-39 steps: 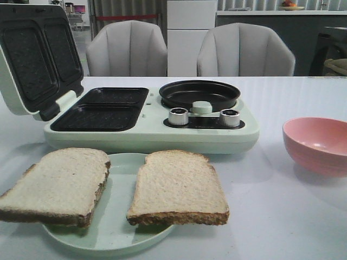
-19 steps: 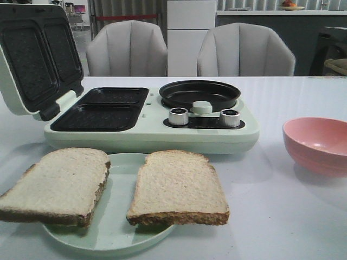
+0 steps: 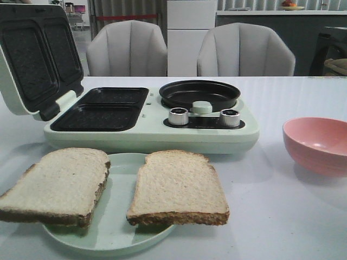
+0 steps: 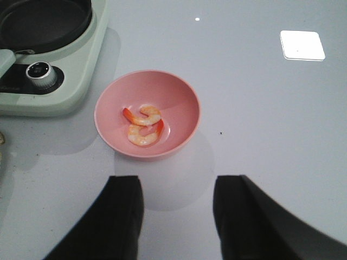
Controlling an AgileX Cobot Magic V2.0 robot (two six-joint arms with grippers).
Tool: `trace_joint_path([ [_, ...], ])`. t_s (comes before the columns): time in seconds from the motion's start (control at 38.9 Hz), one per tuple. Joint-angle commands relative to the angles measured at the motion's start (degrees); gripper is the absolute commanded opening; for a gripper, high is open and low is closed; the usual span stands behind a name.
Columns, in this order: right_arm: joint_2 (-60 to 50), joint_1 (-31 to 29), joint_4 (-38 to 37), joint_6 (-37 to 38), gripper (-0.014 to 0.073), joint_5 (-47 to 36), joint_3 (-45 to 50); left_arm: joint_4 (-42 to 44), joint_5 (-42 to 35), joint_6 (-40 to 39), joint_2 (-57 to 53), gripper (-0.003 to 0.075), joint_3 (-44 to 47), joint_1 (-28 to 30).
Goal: Make breakfast with bread and shrimp
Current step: 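Grasp the bread slice nearest the left gripper with the left gripper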
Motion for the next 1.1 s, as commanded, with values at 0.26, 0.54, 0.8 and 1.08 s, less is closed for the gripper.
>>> trace_joint_path([
  [0.26, 0.6, -0.33, -0.47, -0.47, 0.0432, -4.09, -1.95, 12.92, -3.46, -16.29, 9.77, 0.0529, -3.13, -0.43],
  [0.54, 0.6, -0.33, -0.47, -0.47, 0.0432, -4.09, -1.95, 16.71, 0.01, -21.78, 21.43, 0.0529, -8.12, -0.43],
  [0.8, 0.6, -0.33, -0.47, -0.47, 0.0432, -4.09, -1.95, 27.78, 3.03, -36.22, 31.91, 0.0529, -10.86, -0.43],
  [1.08, 0.6, -0.33, -0.47, -0.47, 0.0432, -4.09, -1.95, 30.9, 5.43, -39.31, 38.86, 0.0529, -12.61, -0.43],
])
